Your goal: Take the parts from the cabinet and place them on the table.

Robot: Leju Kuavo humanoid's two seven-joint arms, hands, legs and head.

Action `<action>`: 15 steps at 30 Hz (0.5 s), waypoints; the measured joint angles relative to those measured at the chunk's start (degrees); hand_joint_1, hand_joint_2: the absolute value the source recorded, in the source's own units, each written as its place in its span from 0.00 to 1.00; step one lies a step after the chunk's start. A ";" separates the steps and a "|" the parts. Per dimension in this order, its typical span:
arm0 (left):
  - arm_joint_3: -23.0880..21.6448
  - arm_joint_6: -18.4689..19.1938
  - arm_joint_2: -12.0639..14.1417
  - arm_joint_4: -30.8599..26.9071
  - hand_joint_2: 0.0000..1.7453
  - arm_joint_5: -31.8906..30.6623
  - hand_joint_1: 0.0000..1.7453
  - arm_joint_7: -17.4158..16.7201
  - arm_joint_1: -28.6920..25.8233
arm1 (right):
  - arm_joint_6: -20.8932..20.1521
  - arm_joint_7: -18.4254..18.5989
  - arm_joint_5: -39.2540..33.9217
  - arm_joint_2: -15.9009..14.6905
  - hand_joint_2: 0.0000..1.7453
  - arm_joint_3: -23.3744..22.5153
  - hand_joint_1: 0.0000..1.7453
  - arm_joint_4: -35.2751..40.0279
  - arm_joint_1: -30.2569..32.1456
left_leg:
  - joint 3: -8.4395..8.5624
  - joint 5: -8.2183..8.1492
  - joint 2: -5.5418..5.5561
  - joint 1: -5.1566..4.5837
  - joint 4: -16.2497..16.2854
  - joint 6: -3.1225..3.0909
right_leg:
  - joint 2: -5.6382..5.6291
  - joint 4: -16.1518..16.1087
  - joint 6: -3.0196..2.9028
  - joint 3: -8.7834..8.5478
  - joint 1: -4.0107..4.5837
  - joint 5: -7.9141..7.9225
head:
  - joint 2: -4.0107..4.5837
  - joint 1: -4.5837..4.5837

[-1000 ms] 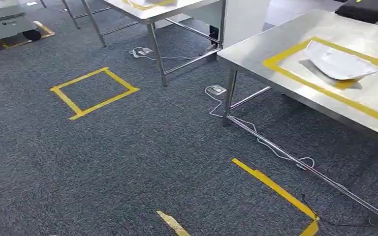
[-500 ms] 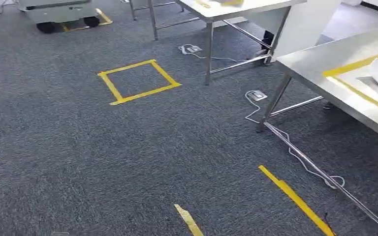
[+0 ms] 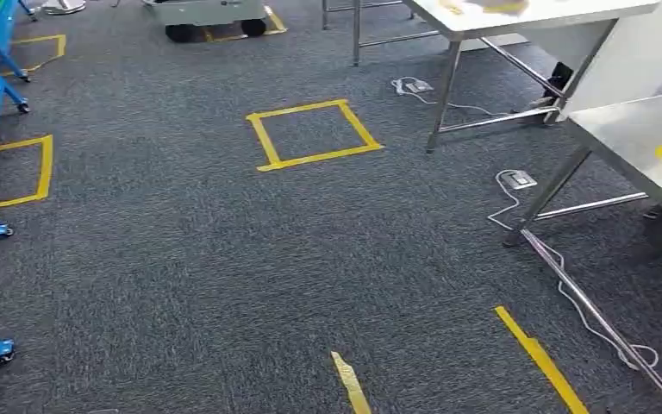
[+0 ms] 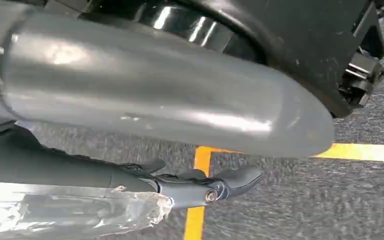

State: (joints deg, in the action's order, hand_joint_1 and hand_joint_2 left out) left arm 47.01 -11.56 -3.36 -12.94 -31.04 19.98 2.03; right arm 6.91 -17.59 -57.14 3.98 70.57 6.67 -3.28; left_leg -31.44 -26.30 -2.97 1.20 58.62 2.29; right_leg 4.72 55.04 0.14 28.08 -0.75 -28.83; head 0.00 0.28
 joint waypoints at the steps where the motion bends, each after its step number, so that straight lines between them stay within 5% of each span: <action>1: 0.27 -0.04 -0.20 0.00 0.00 0.00 0.00 -0.13 0.32 | 0.09 0.07 0.18 -0.02 0.00 0.26 0.00 0.00 -0.08 | 1.12 -0.88 -2.85 -0.67 -2.35 -0.14 | 0.56 0.18 0.52 0.02 0.48 -0.31 | 0.00 0.19; 2: 0.40 -0.07 -0.20 0.00 0.00 0.02 0.00 -0.20 0.53 | 0.09 0.11 0.35 0.00 0.00 0.44 0.00 0.00 -0.18 | 0.85 -0.71 -1.77 -0.59 -2.34 -1.28 | 1.10 0.27 0.89 0.35 0.62 -0.45 | 0.00 0.11; 5: 0.70 -0.31 -0.42 0.02 0.00 -0.15 0.00 -0.63 0.18 | 0.09 0.26 0.42 -0.02 0.00 1.01 0.00 0.00 -0.65 | 0.33 -0.71 0.09 -1.00 -2.37 -2.64 | 3.04 0.08 1.93 -0.70 0.34 -0.62 | 0.00 0.11; 6: 0.75 -0.53 -0.70 0.02 0.00 -0.22 0.00 -0.63 0.15 | 0.11 0.24 0.44 -0.04 0.00 1.12 0.00 0.02 -0.73 | 0.56 -0.28 0.71 -0.62 -2.72 -3.22 | 1.45 0.66 2.39 -0.15 -0.06 -1.33 | 0.00 0.07; 7: 0.72 -0.74 -1.07 0.02 0.00 -0.33 0.00 -0.63 0.27 | 0.09 0.22 0.46 -0.11 0.00 1.14 0.00 0.02 -0.70 | 0.44 -0.22 1.14 -0.62 -2.72 -3.57 | -1.49 2.82 2.40 0.78 -0.01 -3.20 | 0.00 -0.26; 8: 0.77 -1.29 -1.07 0.00 0.00 -0.35 0.00 -0.55 0.49 | 0.09 0.17 0.48 -0.17 0.00 1.18 0.00 0.02 -0.56 | 0.23 -0.09 1.81 -0.66 -2.70 -3.97 | -3.13 6.92 2.39 2.70 -0.05 -5.54 | 0.00 -0.39; 10: 0.83 -1.88 -1.73 0.00 0.00 -0.35 0.00 -0.13 0.75 | 0.00 0.17 0.63 -0.48 0.00 1.46 0.00 0.02 -0.16 | -0.09 0.03 3.41 -0.93 -2.66 -4.19 | -4.45 17.02 2.36 7.72 -0.02 -9.64 | 0.00 -0.48; 11: 0.88 -1.90 -1.90 0.02 0.00 -0.33 0.00 -0.11 0.69 | 0.02 0.17 0.83 -0.48 0.00 1.66 0.00 0.02 -0.07 | -0.10 0.05 4.26 -1.08 -2.63 -4.22 | -4.60 19.33 2.30 9.11 0.02 -9.78 | 0.00 -0.44; 13: 1.07 -1.90 -2.30 0.02 0.00 -0.33 0.00 -0.11 0.54 | 0.15 0.15 1.20 -0.52 0.00 2.10 0.00 0.02 -0.04 | 0.03 0.04 5.86 -1.24 -2.52 -4.21 | -4.76 15.46 1.90 7.84 0.09 -5.91 | 0.00 -0.46; 15: 1.14 -1.88 -2.56 0.00 0.00 -0.33 0.00 -0.11 0.66 | 0.31 0.13 1.44 -0.57 0.00 2.23 0.00 0.02 -0.14 | 0.20 -0.02 7.45 -1.31 -2.40 -4.11 | -6.59 5.18 1.25 3.36 0.09 -0.17 | 0.00 -0.48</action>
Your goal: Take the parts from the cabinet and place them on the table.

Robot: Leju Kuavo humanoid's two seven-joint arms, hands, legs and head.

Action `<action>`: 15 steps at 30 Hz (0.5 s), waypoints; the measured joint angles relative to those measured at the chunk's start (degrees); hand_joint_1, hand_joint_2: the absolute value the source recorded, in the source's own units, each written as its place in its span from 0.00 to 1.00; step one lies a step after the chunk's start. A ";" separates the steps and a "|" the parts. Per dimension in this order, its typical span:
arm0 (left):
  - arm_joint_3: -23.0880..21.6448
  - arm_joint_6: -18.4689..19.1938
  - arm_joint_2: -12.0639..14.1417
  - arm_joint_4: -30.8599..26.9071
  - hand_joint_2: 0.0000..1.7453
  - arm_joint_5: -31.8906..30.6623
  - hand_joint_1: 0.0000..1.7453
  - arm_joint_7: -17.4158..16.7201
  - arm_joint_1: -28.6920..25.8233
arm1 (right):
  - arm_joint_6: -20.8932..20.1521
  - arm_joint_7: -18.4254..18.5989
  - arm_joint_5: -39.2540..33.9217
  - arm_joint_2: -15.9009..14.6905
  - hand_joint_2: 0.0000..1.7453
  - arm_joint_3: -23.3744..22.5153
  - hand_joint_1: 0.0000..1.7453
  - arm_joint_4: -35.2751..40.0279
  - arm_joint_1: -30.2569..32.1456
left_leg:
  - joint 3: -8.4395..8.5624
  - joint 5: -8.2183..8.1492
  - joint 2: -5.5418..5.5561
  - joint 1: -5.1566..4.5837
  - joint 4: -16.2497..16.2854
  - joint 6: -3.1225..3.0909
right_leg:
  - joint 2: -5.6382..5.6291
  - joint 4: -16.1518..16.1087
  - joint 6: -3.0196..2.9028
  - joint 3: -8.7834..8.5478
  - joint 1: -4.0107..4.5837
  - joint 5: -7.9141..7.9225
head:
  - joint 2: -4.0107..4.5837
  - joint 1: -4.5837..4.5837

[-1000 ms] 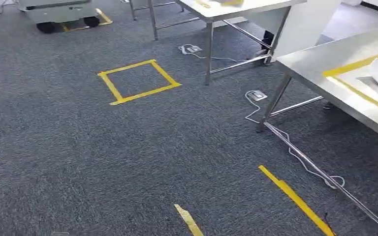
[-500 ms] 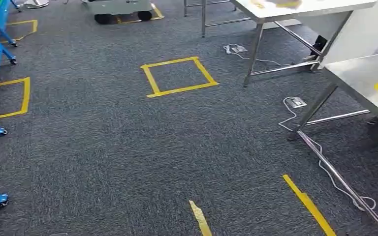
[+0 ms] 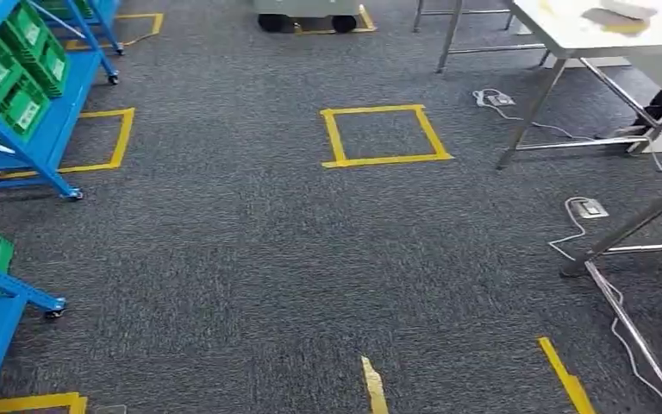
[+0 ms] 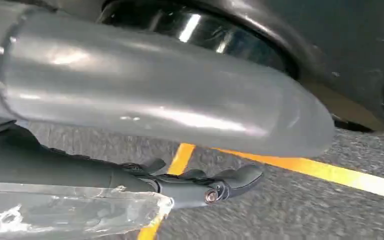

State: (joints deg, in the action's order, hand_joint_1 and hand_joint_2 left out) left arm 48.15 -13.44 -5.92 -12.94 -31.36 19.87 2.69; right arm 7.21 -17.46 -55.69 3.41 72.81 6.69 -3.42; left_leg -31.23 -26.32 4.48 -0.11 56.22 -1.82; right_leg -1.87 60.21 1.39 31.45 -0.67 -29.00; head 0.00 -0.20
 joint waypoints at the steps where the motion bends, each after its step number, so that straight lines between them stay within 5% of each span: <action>1: 0.02 0.02 -0.09 0.00 0.00 0.00 0.00 0.00 0.05 | 0.02 0.00 0.02 -0.17 0.00 0.13 0.00 -0.02 0.00 | -0.20 -0.01 0.47 -0.09 0.09 0.19 | -2.97 -2.67 -0.40 -1.19 -0.11 -0.01 | 0.00 0.09; 5: 0.18 0.13 -0.11 0.00 0.00 0.00 0.00 -0.18 -0.19 | 0.22 0.15 0.28 -0.17 0.00 0.50 0.00 0.00 -0.16 | -1.37 0.55 2.84 0.18 0.42 1.66 | -1.40 -3.66 -0.52 -1.80 -0.01 0.00 | 0.00 0.09; 6: 0.37 0.28 0.26 0.02 0.00 0.07 0.00 -0.54 -0.16 | 0.41 0.37 0.70 -0.13 0.00 0.68 0.00 0.00 -0.18 | -1.43 0.08 2.17 0.15 0.78 1.82 | -0.49 -4.36 -1.01 -2.07 -0.65 0.38 | 0.00 0.00; 7: 0.64 0.59 0.00 0.02 0.00 0.24 0.00 -0.57 -0.25 | 0.79 0.63 1.14 -0.18 0.00 0.92 0.00 0.00 -0.24 | -1.97 -1.12 -1.25 -0.20 2.18 2.24 | 0.13 -4.48 -1.22 -2.27 -0.55 0.43 | 0.00 0.53; 8: 0.87 0.96 0.07 0.02 0.00 0.35 0.00 -0.74 -0.08 | 1.03 0.92 1.53 -0.17 0.00 1.29 0.00 0.00 -0.25 | -3.65 -3.32 -2.87 0.01 5.68 2.63 | 0.94 -4.49 -1.42 -2.31 -0.52 0.36 | 0.00 1.05; 11: 1.29 1.51 0.26 0.00 0.00 0.42 0.00 -1.25 0.11 | 1.66 1.62 2.27 -0.11 0.00 2.27 0.00 0.00 -0.20 | -9.36 -7.97 -3.88 0.53 17.44 3.37 | 3.61 -4.39 -1.61 -2.33 -0.44 0.11 | 0.00 1.03; 13: 1.66 1.62 0.48 0.02 0.00 0.42 0.00 -1.51 -0.17 | 1.79 1.73 2.34 -0.09 0.00 2.71 0.00 0.02 -0.34 | -8.15 -5.09 -4.11 0.85 15.21 3.59 | 5.13 -4.36 -1.46 -2.54 -0.47 -0.14 | 0.00 1.07; 15: 1.99 1.66 0.68 0.00 0.00 0.42 0.00 -1.51 -0.14 | 1.88 1.75 2.36 -0.09 0.00 3.06 0.00 0.11 -0.44 | -3.23 -0.20 -6.07 0.89 5.99 3.45 | 6.42 -4.30 -1.09 -3.04 -0.48 -0.52 | 0.00 1.07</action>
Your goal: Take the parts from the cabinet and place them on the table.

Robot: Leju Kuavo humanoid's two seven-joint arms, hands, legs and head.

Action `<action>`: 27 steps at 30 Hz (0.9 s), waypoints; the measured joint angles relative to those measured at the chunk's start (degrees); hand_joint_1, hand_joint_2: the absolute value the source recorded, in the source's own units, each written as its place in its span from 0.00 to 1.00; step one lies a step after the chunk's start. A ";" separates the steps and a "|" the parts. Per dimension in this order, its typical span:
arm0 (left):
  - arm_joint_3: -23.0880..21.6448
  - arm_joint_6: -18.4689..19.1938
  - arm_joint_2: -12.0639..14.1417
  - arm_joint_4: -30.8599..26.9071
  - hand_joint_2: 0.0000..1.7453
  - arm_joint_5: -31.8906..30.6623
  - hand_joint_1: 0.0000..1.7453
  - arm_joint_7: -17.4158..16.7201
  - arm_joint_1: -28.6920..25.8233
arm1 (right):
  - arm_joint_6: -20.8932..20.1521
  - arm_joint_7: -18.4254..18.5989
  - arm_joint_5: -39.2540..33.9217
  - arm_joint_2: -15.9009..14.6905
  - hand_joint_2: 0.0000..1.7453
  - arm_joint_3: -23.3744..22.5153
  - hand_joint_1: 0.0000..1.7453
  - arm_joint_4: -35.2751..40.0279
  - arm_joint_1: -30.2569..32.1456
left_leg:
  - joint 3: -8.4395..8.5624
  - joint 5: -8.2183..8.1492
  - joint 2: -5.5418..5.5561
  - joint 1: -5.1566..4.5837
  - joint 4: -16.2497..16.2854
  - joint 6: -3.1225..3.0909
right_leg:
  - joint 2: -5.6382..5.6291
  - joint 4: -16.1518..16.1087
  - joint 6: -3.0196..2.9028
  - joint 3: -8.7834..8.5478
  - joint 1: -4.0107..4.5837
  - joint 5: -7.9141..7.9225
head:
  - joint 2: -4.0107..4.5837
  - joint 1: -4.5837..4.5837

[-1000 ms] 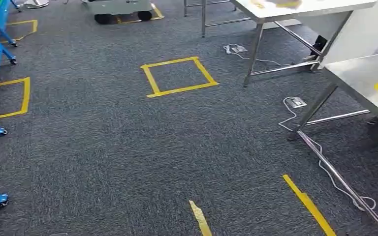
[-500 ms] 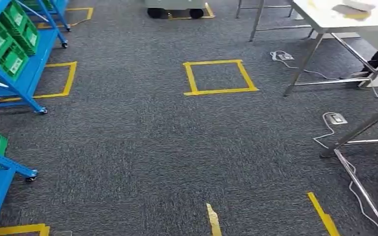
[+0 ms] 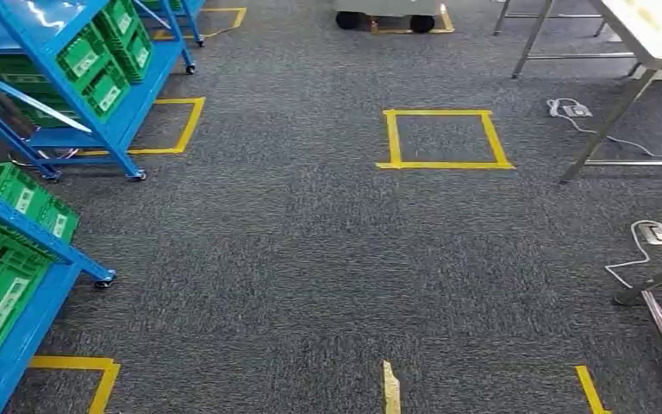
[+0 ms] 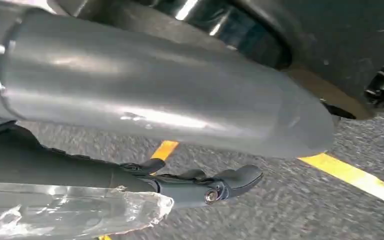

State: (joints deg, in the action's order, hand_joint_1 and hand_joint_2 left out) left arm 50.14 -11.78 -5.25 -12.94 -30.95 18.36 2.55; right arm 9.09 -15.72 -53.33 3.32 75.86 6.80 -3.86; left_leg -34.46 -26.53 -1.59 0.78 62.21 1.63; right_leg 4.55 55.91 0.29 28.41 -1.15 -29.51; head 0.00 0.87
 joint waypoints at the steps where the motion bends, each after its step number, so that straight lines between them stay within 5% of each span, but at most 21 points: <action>1: 0.04 0.02 0.00 0.02 0.00 0.00 0.00 0.00 0.12 | 0.00 0.00 0.02 0.00 0.00 0.11 0.00 0.04 -0.02 | 1.91 0.63 -3.12 -0.19 -3.62 -0.17 | 0.55 0.01 0.33 -0.27 0.23 -0.21 | 0.00 0.00; 2: 0.07 0.09 0.00 0.00 0.00 -0.07 0.00 0.00 0.44 | 0.00 -0.04 0.06 0.00 0.00 0.15 0.00 0.07 0.00 | 2.53 -0.16 -3.76 -0.89 -4.97 -0.42 | 1.11 0.35 0.81 0.06 0.72 -0.61 | 0.00 0.19; 3: 0.07 0.13 0.00 0.02 0.00 -0.17 0.00 0.00 0.68 | 0.00 -0.06 0.09 0.00 0.00 0.20 0.00 0.09 0.00 | 2.18 -0.36 -3.20 -0.71 -4.68 -1.18 | 1.90 0.16 1.08 0.14 0.88 -0.76 | 0.00 -0.06; 5: 0.09 0.15 0.00 0.02 0.00 -0.26 0.00 0.04 0.25 | 0.07 -0.18 0.11 0.00 0.00 0.24 0.00 0.13 -0.27 | 1.99 -0.57 -1.82 -0.86 -4.75 -1.72 | 3.33 -0.10 1.45 -0.94 0.84 -1.04 | 0.00 -0.13; 6: 0.09 0.17 0.00 0.02 0.00 -0.48 0.00 0.02 0.14 | 0.09 -0.33 0.09 0.00 0.00 0.24 0.00 0.17 -0.41 | 2.14 -0.23 -1.14 -0.69 -4.97 -2.26 | 3.18 0.04 1.97 -1.23 0.60 -1.29 | 0.00 0.00; 8: 0.11 0.31 -0.02 0.00 0.00 -0.88 0.00 0.02 0.11 | 0.22 -0.50 0.09 0.02 0.00 0.31 0.00 0.22 -0.49 | 2.03 -0.09 -0.08 -0.46 -5.03 -2.98 | -2.19 4.18 2.28 0.92 0.41 -4.50 | 0.00 -0.37; 9: 0.11 0.39 0.09 0.00 0.00 -1.09 0.00 0.02 0.40 | 0.24 -0.50 0.09 0.02 0.00 0.35 0.00 0.22 -0.29 | 1.89 -0.04 0.71 -0.53 -5.03 -3.29 | -3.57 9.54 2.21 3.37 0.41 -7.18 | 0.00 -0.46; 11: 0.11 0.52 0.09 0.00 0.00 -1.22 0.00 0.04 0.51 | 0.22 -0.50 0.09 0.02 0.00 0.55 0.00 0.22 0.11 | 1.80 -0.02 2.50 -0.77 -5.01 -3.52 | -4.38 18.71 2.05 8.16 0.48 -10.30 | 0.00 -0.57; 13: 0.11 0.59 0.09 0.02 0.00 -1.49 0.00 0.02 0.32 | 0.24 -0.50 0.07 0.02 0.00 0.59 0.00 0.22 0.13 | 1.96 -0.03 4.01 -0.90 -4.97 -3.52 | -4.48 18.24 1.76 8.79 0.52 -7.79 | 0.00 -0.59; 15: 0.11 0.52 0.02 0.00 0.00 -2.12 0.00 0.07 0.35 | 0.26 -0.61 -0.07 0.00 0.00 0.59 0.00 0.22 0.01 | 2.26 -0.07 5.75 -0.96 -4.95 -3.45 | -5.52 8.70 1.22 5.08 0.52 -1.54 | 0.00 -0.59; 16: 0.11 0.42 -0.04 0.00 0.00 -2.40 0.00 0.15 0.43 | 0.26 -0.83 -0.17 0.00 0.00 0.59 0.00 0.22 0.00 | 2.30 -0.09 6.52 -0.94 -4.95 -3.40 | -7.55 3.77 0.84 3.16 0.51 0.86 | 0.00 -0.66; 17: 0.07 0.33 -0.20 0.00 0.00 -2.67 0.00 0.20 0.57 | 0.26 -1.03 -0.28 -0.26 0.00 0.59 0.00 0.20 0.04 | 2.07 -0.18 7.09 -1.22 -4.68 -3.10 | -9.63 2.27 0.57 2.57 0.37 0.34 | 0.00 -0.59; 21: -0.02 -0.15 -0.48 0.00 0.00 -3.34 0.00 0.68 0.27 | 0.00 -1.62 -0.57 -0.29 0.00 0.59 0.00 0.22 -0.05 | 1.15 0.39 9.48 -0.82 -4.73 -1.56 | -7.78 0.80 0.25 1.47 0.28 0.33 | 0.00 -0.66; 23: -0.04 -0.24 -0.63 0.00 0.00 -3.32 0.00 0.85 0.23 | -0.02 -1.81 -0.77 -0.44 0.00 0.57 0.00 0.17 0.07 | 0.15 -1.81 5.01 -0.97 -2.04 -1.06 | -6.17 -0.08 -0.27 0.62 0.00 0.52 | 0.00 -0.06; 24: -0.04 -0.20 -0.70 0.02 0.00 -3.30 0.00 0.87 0.41 | -0.11 -1.92 -0.81 -0.44 0.00 0.57 0.00 0.17 0.12 | -1.84 -3.92 3.41 -0.79 2.00 -0.68 | -5.22 -0.09 -0.38 0.47 0.04 0.46 | 0.00 0.02; 26: -0.04 -0.13 -0.74 0.00 0.00 -3.26 0.00 1.00 0.60 | -0.13 -1.92 -0.83 -0.44 0.00 0.57 0.00 0.17 0.22 | -6.25 -7.24 2.35 -0.37 10.51 -0.09 | -3.38 -0.05 -0.50 0.31 0.11 0.11 | 0.00 0.07; 27: -0.04 -0.02 -0.74 0.00 0.00 -3.26 0.00 1.01 0.52 | -0.11 -1.92 -0.83 -0.44 0.00 0.57 0.00 0.17 0.22 | -7.33 -7.24 2.17 -0.11 12.33 0.17 | -2.57 -0.03 -0.45 0.24 0.09 -0.02 | 0.00 0.04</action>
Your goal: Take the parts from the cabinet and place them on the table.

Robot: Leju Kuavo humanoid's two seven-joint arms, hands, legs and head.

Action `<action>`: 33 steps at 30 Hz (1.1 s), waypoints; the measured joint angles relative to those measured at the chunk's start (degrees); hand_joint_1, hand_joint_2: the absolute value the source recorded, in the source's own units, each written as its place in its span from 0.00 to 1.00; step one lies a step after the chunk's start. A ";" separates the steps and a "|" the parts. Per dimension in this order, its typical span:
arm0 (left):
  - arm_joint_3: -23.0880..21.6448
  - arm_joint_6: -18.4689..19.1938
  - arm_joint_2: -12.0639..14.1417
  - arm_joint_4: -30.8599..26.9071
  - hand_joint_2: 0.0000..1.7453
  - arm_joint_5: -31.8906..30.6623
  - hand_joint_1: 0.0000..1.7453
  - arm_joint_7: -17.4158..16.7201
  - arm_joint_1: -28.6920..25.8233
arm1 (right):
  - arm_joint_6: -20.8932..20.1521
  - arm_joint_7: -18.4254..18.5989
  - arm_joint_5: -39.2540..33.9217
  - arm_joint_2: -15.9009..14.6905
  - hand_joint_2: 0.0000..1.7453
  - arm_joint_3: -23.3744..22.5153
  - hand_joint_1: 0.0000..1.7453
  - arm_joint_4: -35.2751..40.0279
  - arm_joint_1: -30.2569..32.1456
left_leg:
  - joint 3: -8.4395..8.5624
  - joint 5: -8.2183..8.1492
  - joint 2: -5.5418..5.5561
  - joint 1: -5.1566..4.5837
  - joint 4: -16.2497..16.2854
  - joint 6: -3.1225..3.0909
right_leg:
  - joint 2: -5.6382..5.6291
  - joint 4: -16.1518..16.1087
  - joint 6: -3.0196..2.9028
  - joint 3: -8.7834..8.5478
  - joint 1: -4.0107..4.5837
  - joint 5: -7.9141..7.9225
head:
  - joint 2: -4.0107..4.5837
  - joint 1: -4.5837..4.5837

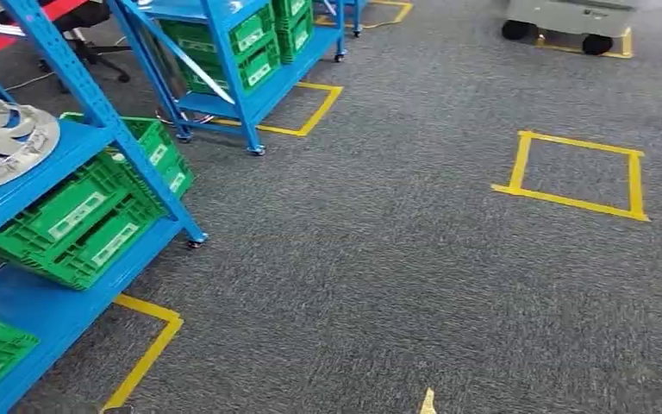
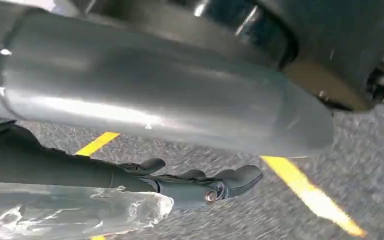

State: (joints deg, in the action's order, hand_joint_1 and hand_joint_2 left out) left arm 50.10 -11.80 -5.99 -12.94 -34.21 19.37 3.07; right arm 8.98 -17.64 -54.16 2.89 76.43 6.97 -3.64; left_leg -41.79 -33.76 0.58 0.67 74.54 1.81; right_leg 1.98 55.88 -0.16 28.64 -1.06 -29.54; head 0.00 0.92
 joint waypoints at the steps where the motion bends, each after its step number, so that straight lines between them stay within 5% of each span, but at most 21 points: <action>1: 0.00 0.15 0.07 0.00 0.00 0.07 0.00 0.00 -0.15 | 0.07 0.00 0.00 0.04 0.00 0.00 0.00 0.00 -0.03 | 0.44 1.44 -0.17 0.25 -1.02 0.23 | 0.72 0.01 0.15 -0.17 -0.05 -0.16 | 0.00 0.04; 3: 0.04 0.54 0.33 0.00 0.00 0.11 0.00 -0.02 -0.36 | 0.35 0.02 0.02 0.22 0.00 0.00 0.00 0.02 -0.13 | 4.60 6.58 -1.18 0.58 -9.09 0.46 | 2.07 0.04 0.56 -0.86 -0.20 -0.67 | 0.00 0.02; 4: 0.04 0.66 0.42 0.00 0.00 0.11 0.00 -0.02 -0.34 | 0.42 0.02 0.02 0.33 0.00 0.00 0.00 0.02 -0.20 | 7.05 8.75 -3.26 0.59 -13.64 0.50 | 2.63 0.09 0.93 -1.28 -0.17 -1.06 | 0.00 0.02; 5: 0.04 0.83 0.39 0.00 0.00 0.11 0.00 -0.02 -0.20 | 0.66 0.04 0.02 0.33 0.00 0.00 0.00 0.02 -0.23 | 8.06 7.79 -6.05 -0.15 -15.19 0.67 | 3.19 0.17 1.55 -1.10 0.38 -1.48 | 0.00 0.13; 6: 0.04 0.98 0.42 0.00 0.00 0.11 0.00 0.00 0.09 | 0.81 0.04 0.02 0.37 0.00 0.00 0.00 0.02 -0.20 | 8.22 7.28 -5.85 -0.19 -16.44 -0.39 | 3.70 0.51 1.94 -0.87 0.56 -2.00 | 0.00 0.35; 9: 0.09 1.07 0.63 0.00 0.00 0.11 0.00 -0.02 -0.42 | 1.01 0.17 0.02 0.57 0.00 0.00 0.00 0.04 -0.49 | 7.86 7.05 -3.81 -0.37 -16.11 -1.73 | 6.04 0.01 2.48 -2.51 0.59 -2.41 | 0.00 -0.37; 11: 0.13 1.20 0.92 0.00 0.00 0.09 0.00 -0.04 -0.66 | 1.05 0.15 0.02 0.70 0.00 0.00 0.00 0.07 -0.61 | 8.04 7.24 -2.73 -0.08 -16.37 -2.57 | 1.15 2.20 2.90 -1.38 0.07 -4.49 | 0.00 -0.57; 12: 0.15 1.22 1.05 0.00 0.00 0.09 0.00 -0.07 -0.49 | 1.05 0.15 0.02 0.70 0.00 0.00 0.00 0.07 -0.51 | 7.99 7.22 -1.96 -0.12 -16.36 -2.91 | -0.82 6.33 2.82 0.59 0.10 -6.68 | 0.00 -0.68; 14: 0.17 1.46 1.16 0.00 0.00 0.07 0.00 -0.07 -0.35 | 1.01 0.20 0.00 0.70 0.00 0.02 0.00 0.07 -0.08 | 7.98 7.12 -0.17 -0.32 -16.34 -3.18 | -1.76 16.68 2.56 6.08 0.29 -10.44 | 0.00 -0.90; 15: 0.17 1.57 1.18 0.00 0.00 0.00 0.00 -0.07 -0.41 | 0.98 0.26 -0.02 0.70 0.00 0.02 0.00 0.07 0.00 | 8.08 7.07 0.64 -0.46 -16.33 -3.26 | -1.81 19.50 2.40 8.07 0.39 -10.71 | 0.00 -0.90; 16: 0.17 1.57 1.18 0.00 0.00 -0.07 0.00 -0.11 -0.48 | 0.96 0.33 -0.04 0.70 0.00 0.02 0.00 0.07 0.02 | 8.21 7.01 1.42 -0.58 -16.32 -3.36 | -1.84 19.78 2.19 8.97 0.48 -9.72 | 0.00 -0.94; 18: 0.17 1.57 1.22 0.00 0.00 -0.22 0.00 -0.39 -0.56 | 0.94 0.35 -0.20 0.70 0.00 0.02 0.00 0.07 -0.06 | 8.71 6.85 3.20 -0.81 -16.32 -3.40 | -2.30 12.93 1.45 7.14 0.58 -3.77 | 0.00 -0.94; 19: 0.20 1.55 1.25 0.00 0.00 -0.26 0.00 -0.50 -0.54 | 0.90 0.35 -0.26 0.70 0.00 0.02 0.00 0.07 -0.09 | 8.96 6.73 3.97 -0.89 -16.32 -3.39 | -3.42 7.86 0.98 5.21 0.61 -0.62 | 0.00 -0.92; 20: 0.20 1.57 1.25 0.00 0.00 -0.37 0.00 -0.52 -0.54 | 0.87 0.35 -0.31 0.68 0.00 0.02 0.00 0.04 -0.07 | 8.95 6.65 4.65 -0.76 -16.34 -3.28 | -6.03 4.00 0.51 3.92 0.58 0.79 | 0.00 -0.92; 21: 0.20 1.66 1.31 0.00 0.00 -0.46 0.00 -0.52 -0.37 | 0.85 0.35 -0.39 0.63 0.00 0.02 0.00 0.04 -0.04 | 8.77 6.50 5.26 -1.19 -15.99 -3.00 | -6.95 2.93 0.36 3.45 0.31 0.42 | 0.00 -0.70; 22: 0.22 1.66 1.33 0.00 0.00 -0.55 0.00 -0.52 -0.34 | 0.83 0.37 -0.42 0.63 0.00 0.02 0.00 0.04 -0.15 | 8.40 6.65 5.86 -0.82 -16.02 -2.69 | -6.58 2.31 0.71 2.45 0.49 -0.19 | 0.00 -0.87; 25: 0.26 1.68 1.77 0.00 0.00 -0.96 0.00 -0.52 -0.80 | 0.79 0.22 -0.48 0.70 0.00 0.02 0.00 0.05 -0.17 | 8.27 6.90 7.10 -0.61 -16.33 -1.49 | -4.89 1.34 0.18 2.05 0.19 0.33 | 0.00 -0.76; 27: 0.28 1.68 1.62 0.02 0.00 -1.01 0.00 -0.54 -0.80 | 0.85 0.13 -0.52 0.68 0.00 0.00 0.00 0.04 -0.09 | 6.81 4.44 1.73 -0.80 -12.82 -0.99 | -3.50 0.80 -0.26 1.31 0.29 0.41 | 0.00 -0.41; 30: 0.28 1.68 1.64 0.00 0.00 -1.05 0.00 -0.52 -0.43 | 0.76 0.09 -0.50 0.68 0.00 0.00 0.00 0.04 0.08 | 0.52 -0.69 0.06 -0.33 -0.59 -0.18 | -0.75 0.84 -0.57 1.05 0.51 -0.08 | 0.00 -0.46; 31: 0.28 1.68 1.64 0.02 0.00 -1.05 0.00 -0.55 -0.55 | 0.76 0.09 -0.50 0.68 0.00 0.00 0.00 0.04 0.09 | 0.00 -0.28 -0.02 -0.20 0.22 -0.03 | -0.03 0.85 -0.51 0.90 0.51 -0.25 | 0.00 -0.37; 33: 0.31 1.68 1.73 0.02 0.00 -1.05 0.00 -0.55 -0.85 | 0.76 0.09 -0.50 0.68 0.00 0.00 0.00 0.04 0.04 | 2.56 3.83 -0.35 0.01 -4.85 0.05 | 1.30 0.85 -0.34 0.31 0.50 -0.70 | 0.00 -0.39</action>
State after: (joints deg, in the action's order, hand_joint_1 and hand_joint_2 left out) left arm 50.40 -10.12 -4.26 -12.92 -35.26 18.82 2.21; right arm 9.75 -17.55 -54.66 3.56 76.43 7.02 -3.61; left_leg -39.24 -29.94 0.23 0.67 69.70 1.86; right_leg 3.28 56.73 -0.51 28.96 -0.56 -30.24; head 0.00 0.52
